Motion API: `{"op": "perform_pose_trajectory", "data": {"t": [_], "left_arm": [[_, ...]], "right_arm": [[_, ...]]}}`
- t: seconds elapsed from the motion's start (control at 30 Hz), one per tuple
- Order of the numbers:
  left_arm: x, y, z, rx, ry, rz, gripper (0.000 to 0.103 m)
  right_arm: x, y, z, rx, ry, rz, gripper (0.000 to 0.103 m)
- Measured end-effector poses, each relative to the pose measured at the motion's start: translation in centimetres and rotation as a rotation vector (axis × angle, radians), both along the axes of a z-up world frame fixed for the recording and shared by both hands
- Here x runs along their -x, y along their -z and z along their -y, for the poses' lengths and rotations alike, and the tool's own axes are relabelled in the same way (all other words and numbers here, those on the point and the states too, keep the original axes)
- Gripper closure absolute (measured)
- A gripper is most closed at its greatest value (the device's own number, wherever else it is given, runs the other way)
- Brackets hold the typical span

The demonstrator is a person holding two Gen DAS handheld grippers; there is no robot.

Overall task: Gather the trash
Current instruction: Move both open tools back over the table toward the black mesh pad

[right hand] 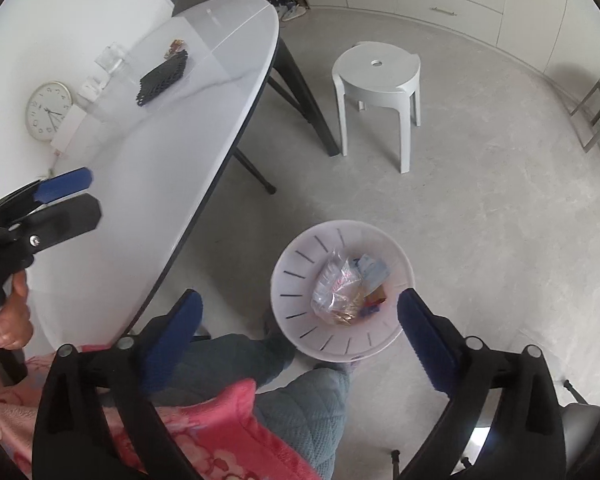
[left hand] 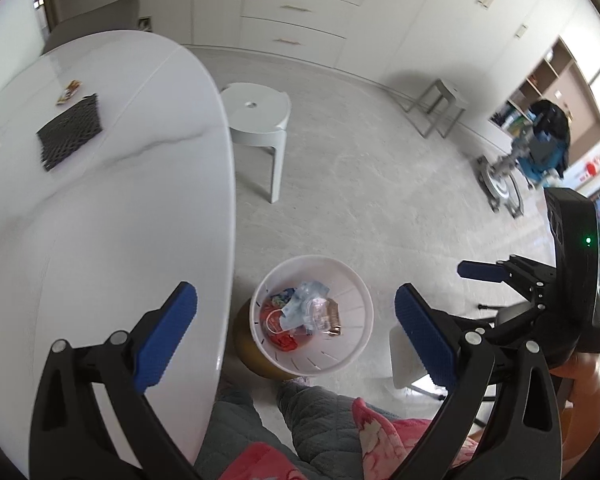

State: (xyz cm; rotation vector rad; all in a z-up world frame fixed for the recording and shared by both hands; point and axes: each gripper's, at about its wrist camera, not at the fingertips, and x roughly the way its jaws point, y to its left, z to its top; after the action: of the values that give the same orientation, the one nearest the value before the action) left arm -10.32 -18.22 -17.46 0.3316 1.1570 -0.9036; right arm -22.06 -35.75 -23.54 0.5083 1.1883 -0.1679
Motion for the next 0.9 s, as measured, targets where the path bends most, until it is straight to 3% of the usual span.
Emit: {"op": "perform_pose_trajectory", "data": {"t": [0.4, 0.6, 0.9], "left_arm": [[-1.3, -0.9, -0.3, 0.014, -0.152, 0.019, 0.008], [-2.6, -1.3, -0.4, 0.029, -0.252, 0.043, 0.008], [-9.0, -2.0, -3.5, 0.012, -0.491, 0.084, 0.008]], "right_arm": [[-0.9, -2.4, 2.9, 0.037, 0.017, 0.044, 0.003], [-3.3, -4.6, 3.5, 0.077, -0.071, 0.103, 0.003], [-9.5, -7.4, 3.3, 0.12, -0.226, 0.178, 0.003]]}}
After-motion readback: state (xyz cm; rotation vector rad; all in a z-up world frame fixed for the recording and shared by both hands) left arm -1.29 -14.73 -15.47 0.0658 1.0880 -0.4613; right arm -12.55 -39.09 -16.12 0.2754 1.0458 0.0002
